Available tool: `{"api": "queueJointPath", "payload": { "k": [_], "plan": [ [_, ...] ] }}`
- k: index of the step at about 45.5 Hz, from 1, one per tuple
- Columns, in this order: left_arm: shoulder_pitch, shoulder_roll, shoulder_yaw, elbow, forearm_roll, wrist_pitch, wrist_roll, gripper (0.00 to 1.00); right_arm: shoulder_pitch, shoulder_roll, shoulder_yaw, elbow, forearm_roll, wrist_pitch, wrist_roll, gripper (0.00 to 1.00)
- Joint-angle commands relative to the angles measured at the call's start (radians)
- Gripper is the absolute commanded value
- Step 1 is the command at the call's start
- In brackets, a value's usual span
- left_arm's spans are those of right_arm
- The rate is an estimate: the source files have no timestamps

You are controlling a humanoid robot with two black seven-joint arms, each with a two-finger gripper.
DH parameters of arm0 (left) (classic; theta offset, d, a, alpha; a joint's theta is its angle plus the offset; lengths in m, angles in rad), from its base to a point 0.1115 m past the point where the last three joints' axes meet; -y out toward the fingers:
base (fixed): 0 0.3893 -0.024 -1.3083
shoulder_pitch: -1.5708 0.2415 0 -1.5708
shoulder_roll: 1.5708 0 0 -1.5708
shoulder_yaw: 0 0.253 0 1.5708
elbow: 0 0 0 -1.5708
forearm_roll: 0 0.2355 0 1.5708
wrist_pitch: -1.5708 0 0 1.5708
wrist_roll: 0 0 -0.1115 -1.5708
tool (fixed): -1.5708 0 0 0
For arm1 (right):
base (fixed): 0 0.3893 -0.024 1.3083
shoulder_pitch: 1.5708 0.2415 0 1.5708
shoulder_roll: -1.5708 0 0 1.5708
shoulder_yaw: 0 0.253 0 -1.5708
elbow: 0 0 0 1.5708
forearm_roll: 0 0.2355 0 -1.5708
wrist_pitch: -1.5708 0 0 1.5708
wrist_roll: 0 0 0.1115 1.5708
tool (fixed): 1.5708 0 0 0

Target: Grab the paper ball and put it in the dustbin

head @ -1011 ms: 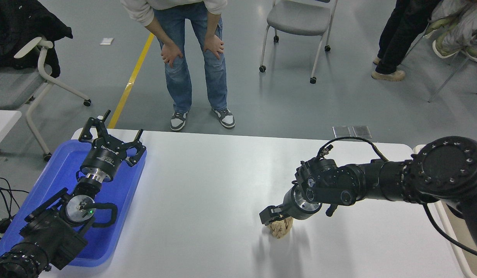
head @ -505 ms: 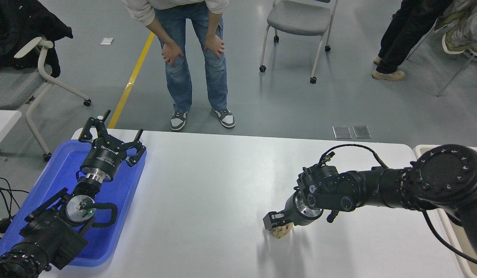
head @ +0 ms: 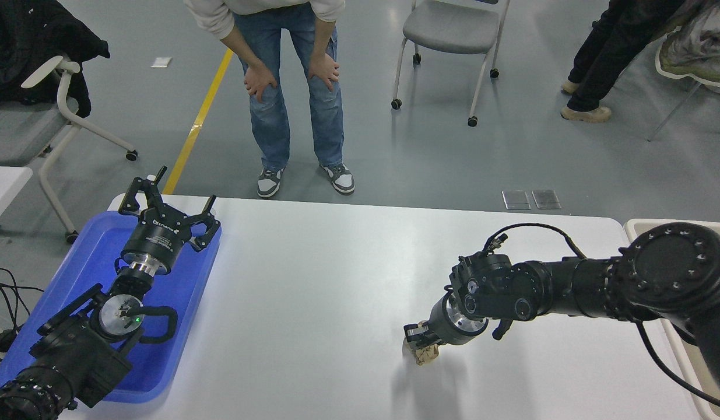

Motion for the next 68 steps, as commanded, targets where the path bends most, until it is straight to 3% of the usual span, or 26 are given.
{"api": "queueJointPath", "payload": {
  "k": [1,10,25,46,58,68],
  "plan": [
    [0.000,0.000,0.000,0.000,-0.001,0.000,0.000,1.00,0.087,-0.064,0.000,0.047,0.021,0.090,-0.036,0.00],
    [0.000,0.000,0.000,0.000,0.000,0.000,0.000,1.00,0.311,-0.248,-0.013,0.085,0.024,0.380,-0.042,0.00],
    [0.000,0.000,0.000,0.000,0.000,0.000,0.000,1.00,0.659,-0.380,-0.165,0.090,0.119,0.380,-0.040,0.00],
    [0.000,0.000,0.000,0.000,0.000,0.000,0.000,1.00,0.872,-0.472,-0.268,0.095,0.121,0.380,-0.042,0.00],
    [0.000,0.000,0.000,0.000,0.000,0.000,0.000,1.00,0.934,-0.657,-0.363,0.085,0.089,0.380,-0.043,0.00],
    [0.002,0.000,0.000,0.000,0.000,0.000,0.000,1.00,0.942,-0.830,-0.415,0.058,-0.046,0.380,-0.043,0.00]
  ]
}}
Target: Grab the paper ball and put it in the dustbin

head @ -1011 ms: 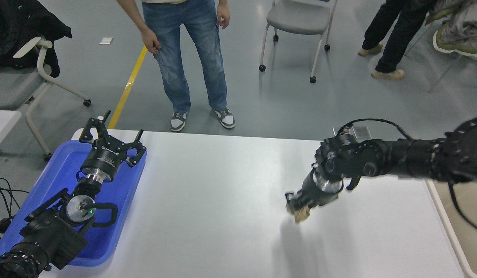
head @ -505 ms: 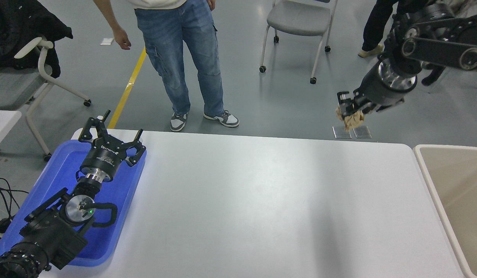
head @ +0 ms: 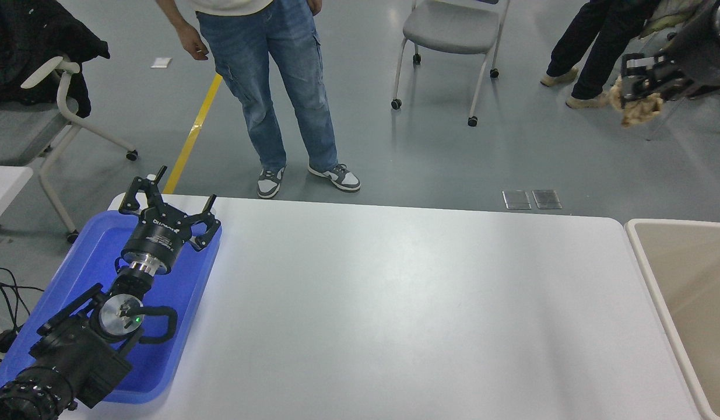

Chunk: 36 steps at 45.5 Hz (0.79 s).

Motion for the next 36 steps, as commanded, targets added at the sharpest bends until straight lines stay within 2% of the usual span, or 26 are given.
{"api": "queueJointPath", "payload": {
  "k": [1,8,12,20,28,33,36],
  "plan": [
    [0.001,0.000,0.000,0.000,0.000,0.000,0.000,1.00,0.021,-0.193,-0.070,-0.035,-0.117,0.001,0.001,0.00],
    [0.001,0.000,0.000,0.000,0.000,0.000,0.000,1.00,-0.091,-0.327,-0.064,-0.141,-0.182,0.001,0.001,0.00],
    [0.001,0.000,0.000,0.000,0.000,0.000,0.000,1.00,-0.233,-0.358,-0.050,-0.278,-0.180,0.001,0.001,0.00],
    [0.000,0.000,0.000,0.000,0.000,0.000,0.000,1.00,-0.595,-0.338,0.088,-0.505,-0.163,0.001,0.003,0.00],
    [0.001,0.000,0.000,0.000,0.000,0.000,0.000,1.00,-0.966,-0.329,0.410,-0.624,-0.120,0.001,0.003,0.00],
    [0.000,0.000,0.000,0.000,0.000,0.000,0.000,1.00,-1.167,-0.267,0.585,-0.686,-0.099,0.001,0.004,0.00],
    [0.000,0.000,0.000,0.000,0.000,0.000,0.000,1.00,-1.247,-0.214,0.634,-0.724,-0.099,-0.132,0.004,0.00]
  ]
}}
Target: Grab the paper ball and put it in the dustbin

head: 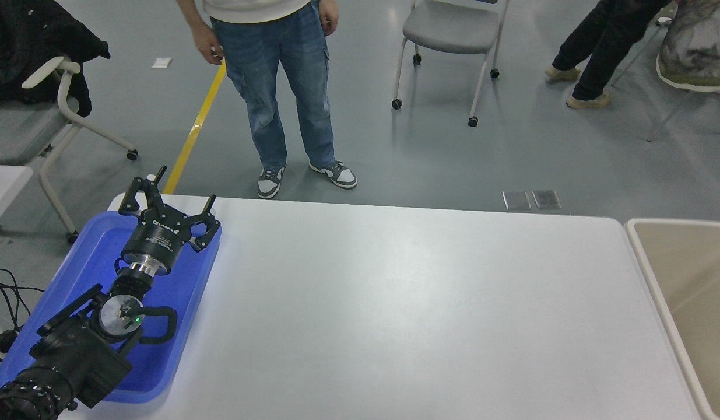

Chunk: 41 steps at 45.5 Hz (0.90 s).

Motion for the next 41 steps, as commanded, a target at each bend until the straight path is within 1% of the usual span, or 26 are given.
{"api": "queueJointPath", "payload": {
  "k": [1,8,9,13,16,20,23,33,34,35,38,39,40,41],
  "plan": [
    [-0.001,0.000,0.000,0.000,0.000,0.000,0.000,1.00,-0.428,0.109,0.301,-0.173,0.028,-0.177,0.001,0.00],
    [-0.001,0.000,0.000,0.000,0.000,0.000,0.000,1.00,-0.547,0.244,0.312,-0.194,0.031,-0.527,0.001,0.00],
    [0.001,0.000,0.000,0.000,0.000,0.000,0.000,1.00,-0.575,0.267,0.312,-0.196,0.037,-0.602,0.001,0.00],
    [-0.001,0.000,0.000,0.000,0.000,0.000,0.000,1.00,-0.641,0.321,0.313,-0.198,0.089,-0.783,0.004,0.00],
    [0.001,0.000,0.000,0.000,0.000,0.000,0.000,1.00,-0.667,0.358,0.313,-0.208,0.152,-0.869,0.006,0.00],
    [0.001,0.000,0.000,0.000,0.000,0.000,0.000,1.00,-0.693,0.407,0.313,-0.243,0.226,-0.909,0.009,0.00],
    [0.001,0.000,0.000,0.000,0.000,0.000,0.000,1.00,-0.698,0.436,0.313,-0.267,0.252,-0.914,0.009,0.00],
    [0.001,0.000,0.000,0.000,0.000,0.000,0.000,1.00,-0.698,0.472,0.304,-0.276,0.254,-0.923,0.009,0.00],
    [0.001,0.000,0.000,0.000,0.000,0.000,0.000,1.00,-0.698,0.472,0.301,-0.276,0.252,-0.925,0.009,0.07],
    [0.001,0.000,0.000,0.000,0.000,0.000,0.000,1.00,-0.696,0.473,0.301,-0.277,0.251,-0.926,0.009,0.20],
    [0.001,0.000,0.000,0.000,0.000,0.000,0.000,1.00,-0.689,0.473,0.298,-0.296,0.249,-0.946,0.010,0.72],
    [0.001,0.000,0.000,0.000,0.000,0.000,0.000,1.00,-0.689,0.472,0.298,-0.305,0.251,-0.955,0.010,0.86],
    [0.001,0.000,0.000,0.000,0.000,0.000,0.000,1.00,-0.687,0.473,0.299,-0.311,0.252,-0.965,0.010,0.95],
    [-0.001,0.000,0.000,0.000,0.000,0.000,0.000,1.00,-0.687,0.473,0.302,-0.316,0.254,-0.969,0.010,0.99]
  ]
}}
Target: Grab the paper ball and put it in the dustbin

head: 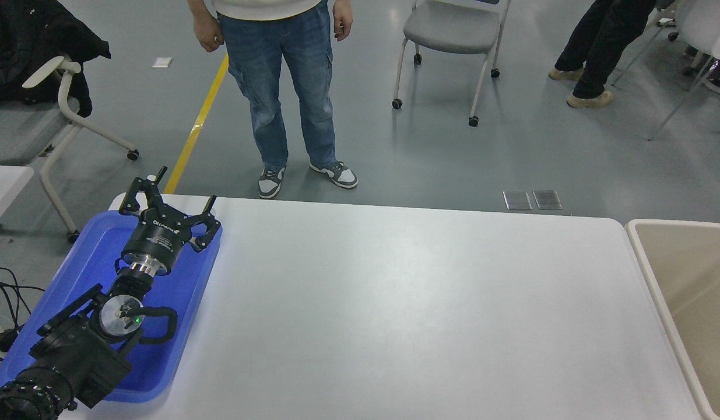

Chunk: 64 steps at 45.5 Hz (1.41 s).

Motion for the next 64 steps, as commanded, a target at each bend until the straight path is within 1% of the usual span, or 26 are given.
{"api": "queueJointPath", "payload": {
  "k": [1,7,38,42,49,59,64],
  "plan": [
    [0.000,0.000,0.000,0.000,0.000,0.000,0.000,1.00,-0.012,0.033,0.003,-0.046,0.021,-0.081,0.002,0.99],
    [-0.001,0.000,0.000,0.000,0.000,0.000,0.000,1.00,-0.018,0.053,-0.001,-0.049,0.021,-0.097,0.002,0.99],
    [-0.001,0.000,0.000,0.000,0.000,0.000,0.000,1.00,-0.001,0.050,0.013,-0.041,0.023,-0.100,0.002,0.99],
    [-0.001,0.000,0.000,0.000,0.000,0.000,0.000,1.00,0.025,0.043,0.074,-0.027,0.023,-0.093,0.000,0.99],
    [-0.001,0.000,0.000,0.000,0.000,0.000,0.000,1.00,0.034,-0.002,0.323,0.042,0.020,-0.086,0.002,1.00],
    [-0.001,0.000,0.000,0.000,0.000,0.000,0.000,1.00,0.019,-0.202,0.624,0.399,0.018,-0.083,0.002,1.00],
    [-0.001,0.000,0.000,0.000,0.000,0.000,0.000,1.00,0.003,-0.242,0.729,0.514,0.021,-0.080,0.000,1.00]
  ]
}}
